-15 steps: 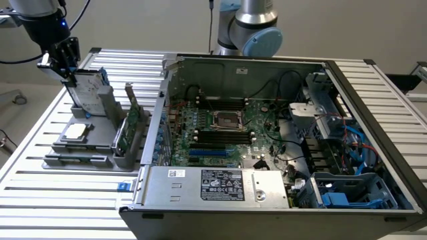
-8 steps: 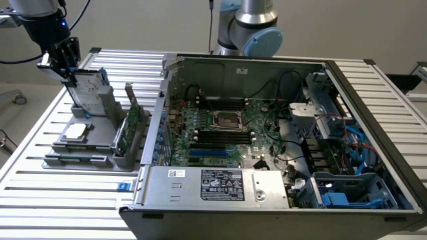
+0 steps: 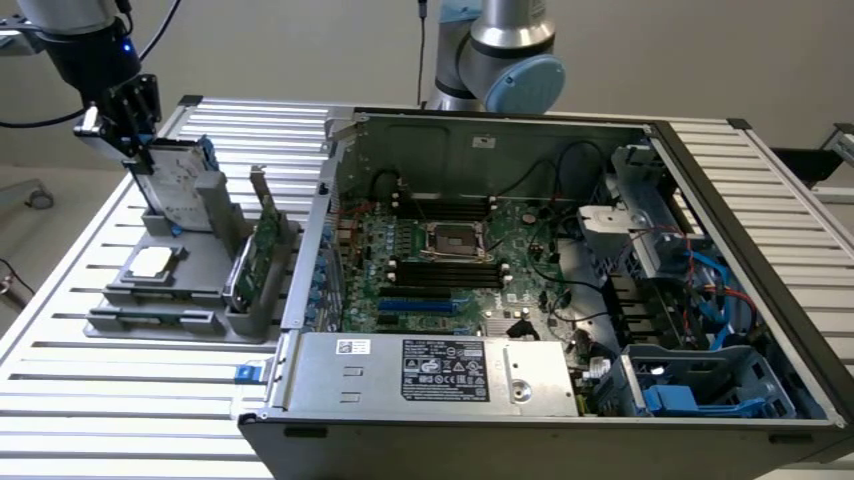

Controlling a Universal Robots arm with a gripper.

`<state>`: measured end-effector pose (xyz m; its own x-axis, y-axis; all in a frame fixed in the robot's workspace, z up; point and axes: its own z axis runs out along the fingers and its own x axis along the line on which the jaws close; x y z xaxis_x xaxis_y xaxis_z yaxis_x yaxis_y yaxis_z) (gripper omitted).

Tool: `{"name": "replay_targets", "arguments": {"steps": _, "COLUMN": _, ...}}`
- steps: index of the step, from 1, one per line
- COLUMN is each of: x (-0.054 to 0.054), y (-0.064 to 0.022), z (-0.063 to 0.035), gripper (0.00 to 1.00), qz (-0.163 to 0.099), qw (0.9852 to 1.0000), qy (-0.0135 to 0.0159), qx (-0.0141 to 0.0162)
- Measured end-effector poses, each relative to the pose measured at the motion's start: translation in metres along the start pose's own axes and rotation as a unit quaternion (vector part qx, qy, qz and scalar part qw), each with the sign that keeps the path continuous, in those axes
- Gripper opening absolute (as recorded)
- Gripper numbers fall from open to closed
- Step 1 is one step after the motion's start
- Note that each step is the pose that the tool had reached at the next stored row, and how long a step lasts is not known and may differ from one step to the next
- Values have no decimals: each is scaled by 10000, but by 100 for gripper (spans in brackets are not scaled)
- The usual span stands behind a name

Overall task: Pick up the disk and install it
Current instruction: 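Pick up the disk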

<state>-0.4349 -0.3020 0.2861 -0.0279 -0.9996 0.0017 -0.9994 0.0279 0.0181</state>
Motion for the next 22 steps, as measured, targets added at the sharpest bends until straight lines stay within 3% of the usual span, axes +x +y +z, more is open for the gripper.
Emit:
{"name": "replay_targets", "arguments": {"steps": 9, "x": 4, "y": 0, "z": 0, "gripper": 33, "qz": 33, "qw": 10000, "qy": -33, "qx": -1}}
{"name": "replay_targets", "arguments": {"steps": 17, "x": 6, "y": 0, "z": 0, "gripper": 33, "qz": 59, "qw": 9999, "qy": -83, "qx": -3}}
{"name": "replay_targets", "arguments": {"steps": 22, "x": 6, "y": 0, "z": 0, "gripper": 33, "qz": 58, "qw": 9999, "qy": -91, "qx": -3}}
